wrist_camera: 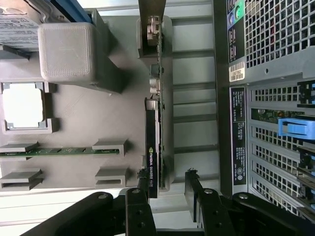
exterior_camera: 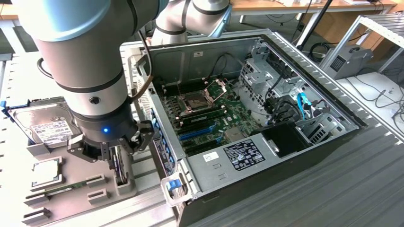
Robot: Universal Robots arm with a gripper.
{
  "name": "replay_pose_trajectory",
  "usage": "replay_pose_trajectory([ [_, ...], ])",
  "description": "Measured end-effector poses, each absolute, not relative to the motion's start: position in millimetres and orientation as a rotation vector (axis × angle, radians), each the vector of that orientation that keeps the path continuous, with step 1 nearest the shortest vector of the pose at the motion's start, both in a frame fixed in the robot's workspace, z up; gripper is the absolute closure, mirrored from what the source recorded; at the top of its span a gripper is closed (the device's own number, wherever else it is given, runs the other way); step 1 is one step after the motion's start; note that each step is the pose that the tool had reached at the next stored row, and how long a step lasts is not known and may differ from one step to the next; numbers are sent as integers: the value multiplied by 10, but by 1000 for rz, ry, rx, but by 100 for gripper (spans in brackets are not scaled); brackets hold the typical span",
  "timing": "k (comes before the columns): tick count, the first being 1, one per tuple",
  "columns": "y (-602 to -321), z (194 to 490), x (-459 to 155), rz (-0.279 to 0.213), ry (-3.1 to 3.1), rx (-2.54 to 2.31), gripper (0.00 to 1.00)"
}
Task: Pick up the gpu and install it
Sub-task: 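Pick up the gpu and move the gpu toward the slot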
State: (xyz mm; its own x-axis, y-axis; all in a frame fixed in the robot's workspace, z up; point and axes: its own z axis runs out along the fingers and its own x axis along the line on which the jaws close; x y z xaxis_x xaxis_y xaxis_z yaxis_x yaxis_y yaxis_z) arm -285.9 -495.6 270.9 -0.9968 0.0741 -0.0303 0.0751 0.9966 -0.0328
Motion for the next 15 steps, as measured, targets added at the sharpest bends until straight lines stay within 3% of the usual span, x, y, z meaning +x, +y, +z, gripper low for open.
replay_pose_trajectory([
  [15,-4909,2656,-2874,-65,3109,116,58],
])
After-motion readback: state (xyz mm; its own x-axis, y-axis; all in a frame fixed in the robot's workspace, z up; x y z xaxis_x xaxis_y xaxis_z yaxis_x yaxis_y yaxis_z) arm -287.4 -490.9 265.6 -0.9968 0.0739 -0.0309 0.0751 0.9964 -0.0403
